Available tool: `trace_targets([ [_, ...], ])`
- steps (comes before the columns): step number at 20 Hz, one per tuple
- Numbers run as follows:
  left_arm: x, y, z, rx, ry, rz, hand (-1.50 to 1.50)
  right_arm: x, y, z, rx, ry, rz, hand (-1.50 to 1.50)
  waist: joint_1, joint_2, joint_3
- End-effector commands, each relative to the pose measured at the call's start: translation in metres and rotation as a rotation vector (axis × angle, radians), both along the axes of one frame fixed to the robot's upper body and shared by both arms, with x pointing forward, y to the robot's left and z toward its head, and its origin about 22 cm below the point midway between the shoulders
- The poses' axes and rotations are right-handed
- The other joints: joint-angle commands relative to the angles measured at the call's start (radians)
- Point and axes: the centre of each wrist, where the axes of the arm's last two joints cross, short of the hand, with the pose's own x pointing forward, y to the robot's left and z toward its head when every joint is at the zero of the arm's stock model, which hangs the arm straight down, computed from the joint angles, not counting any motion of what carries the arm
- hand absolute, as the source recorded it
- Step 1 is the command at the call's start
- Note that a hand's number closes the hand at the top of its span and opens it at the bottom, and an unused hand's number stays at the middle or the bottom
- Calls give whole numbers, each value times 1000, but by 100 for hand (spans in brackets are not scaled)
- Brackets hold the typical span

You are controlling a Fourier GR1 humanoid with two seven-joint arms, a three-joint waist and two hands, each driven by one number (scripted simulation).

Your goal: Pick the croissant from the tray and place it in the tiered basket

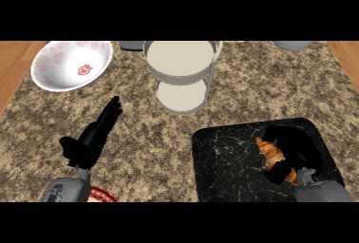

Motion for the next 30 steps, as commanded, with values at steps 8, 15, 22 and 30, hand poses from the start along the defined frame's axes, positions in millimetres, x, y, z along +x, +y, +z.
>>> trace_targets([
  [8, -5, 19, -3, 12, 20, 71, 0, -57, 33, -13, -96, -17, -683, 150, -81, -23, -5],
  [15, -7, 15, -2, 11, 20, 37, 0, -91, 94, 65, 249, -408, -775, 150, -44, -23, -1],
  [22, -1, 6, -3, 3, -1, 11, 0, -107, 138, 122, 174, -680, -728, 150, -3, -6, -4],
  [30, 1, 5, -1, 14, -3, -40, 0, -71, 138, 171, 204, -762, -723, 150, 30, 2, -5],
])
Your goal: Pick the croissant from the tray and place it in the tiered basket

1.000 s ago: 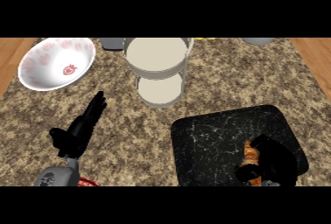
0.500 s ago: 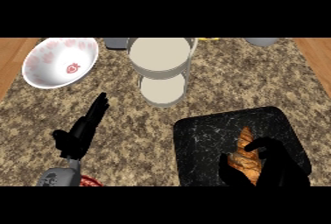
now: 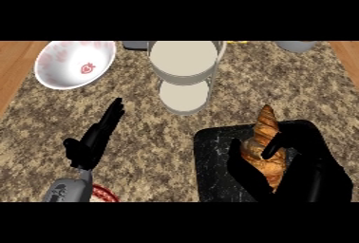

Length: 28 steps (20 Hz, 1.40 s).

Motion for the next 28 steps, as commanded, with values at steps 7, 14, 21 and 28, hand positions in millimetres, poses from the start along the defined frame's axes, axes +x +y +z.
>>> trace_targets([
  [7, 7, -8, 9, -6, -15, -50, 0, 74, 8, 55, 165, 56, -180, 150, 53, 9, 1],
  [14, 15, -16, 14, 5, -26, -73, 0, 142, 20, 91, 202, 119, -149, 150, 70, 17, 1],
  [21, 15, -25, 9, 13, -24, -68, 0, 203, 29, 84, 239, 189, -122, 150, 61, 20, 3],
  [28, 14, -19, 0, -1, -5, -63, 0, 238, 34, 92, 330, 166, -70, 150, 61, 25, 3],
])
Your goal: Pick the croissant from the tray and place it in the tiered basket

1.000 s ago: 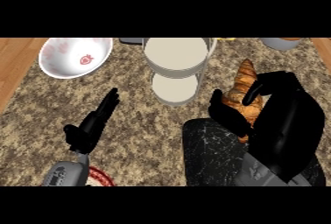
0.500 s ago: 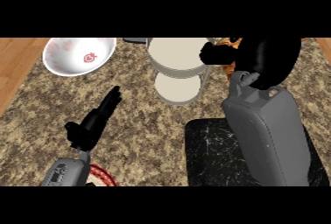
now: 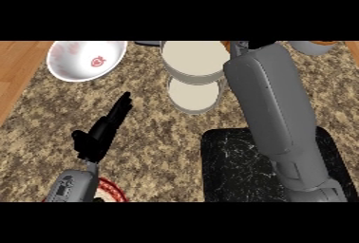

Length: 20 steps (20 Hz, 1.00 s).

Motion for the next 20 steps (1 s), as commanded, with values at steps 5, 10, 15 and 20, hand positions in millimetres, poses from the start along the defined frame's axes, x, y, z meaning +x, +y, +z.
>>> trace_targets([
  [5, 5, -9, 7, 0, 4, -15, 0, 29, 6, -14, 284, -44, -111, 150, 20, 3, 1],
  [10, 3, -6, 1, 3, -11, -26, 0, 38, -10, -6, 575, 5, -174, 150, 24, 4, 1],
  [15, 4, -11, 0, -10, 8, -16, 0, 43, -3, -5, 709, -77, -173, -150, 17, -2, 0],
  [20, 6, 3, 3, -1, 7, 24, 0, 45, 16, -9, 611, -256, -224, -150, -21, -12, -1],
])
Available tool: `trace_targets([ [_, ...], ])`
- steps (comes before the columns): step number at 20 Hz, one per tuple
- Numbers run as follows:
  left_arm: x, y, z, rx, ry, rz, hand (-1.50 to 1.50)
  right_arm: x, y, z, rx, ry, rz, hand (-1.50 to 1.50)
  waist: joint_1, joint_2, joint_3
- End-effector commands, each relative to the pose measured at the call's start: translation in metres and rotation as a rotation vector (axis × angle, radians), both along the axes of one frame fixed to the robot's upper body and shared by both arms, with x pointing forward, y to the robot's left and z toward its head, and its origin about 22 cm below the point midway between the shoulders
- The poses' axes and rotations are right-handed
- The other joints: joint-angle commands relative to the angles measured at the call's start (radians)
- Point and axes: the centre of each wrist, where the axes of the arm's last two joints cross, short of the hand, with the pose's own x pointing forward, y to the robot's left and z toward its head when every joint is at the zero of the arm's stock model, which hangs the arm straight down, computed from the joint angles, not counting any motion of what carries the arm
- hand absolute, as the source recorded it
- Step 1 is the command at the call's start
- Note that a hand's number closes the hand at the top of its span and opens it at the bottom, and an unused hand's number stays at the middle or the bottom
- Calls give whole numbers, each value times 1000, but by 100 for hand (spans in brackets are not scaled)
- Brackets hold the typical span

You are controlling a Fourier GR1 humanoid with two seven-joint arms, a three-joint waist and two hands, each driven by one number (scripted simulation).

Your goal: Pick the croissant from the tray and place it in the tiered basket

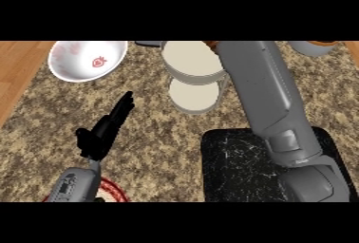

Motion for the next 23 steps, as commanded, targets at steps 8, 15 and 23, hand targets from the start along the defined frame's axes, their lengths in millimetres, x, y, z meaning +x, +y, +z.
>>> trace_targets([
  [8, -23, 27, -23, 9, 37, 112, 0, 7, -16, -12, -95, -207, -397, -150, -113, -37, -4],
  [15, -28, 38, -22, 6, 56, 185, 0, -12, -36, -7, -95, -353, -455, -150, -185, -70, 1],
  [23, -44, 48, -30, 4, 78, 190, 0, -44, -65, -11, -101, -337, -465, -150, -187, -84, 1],
])
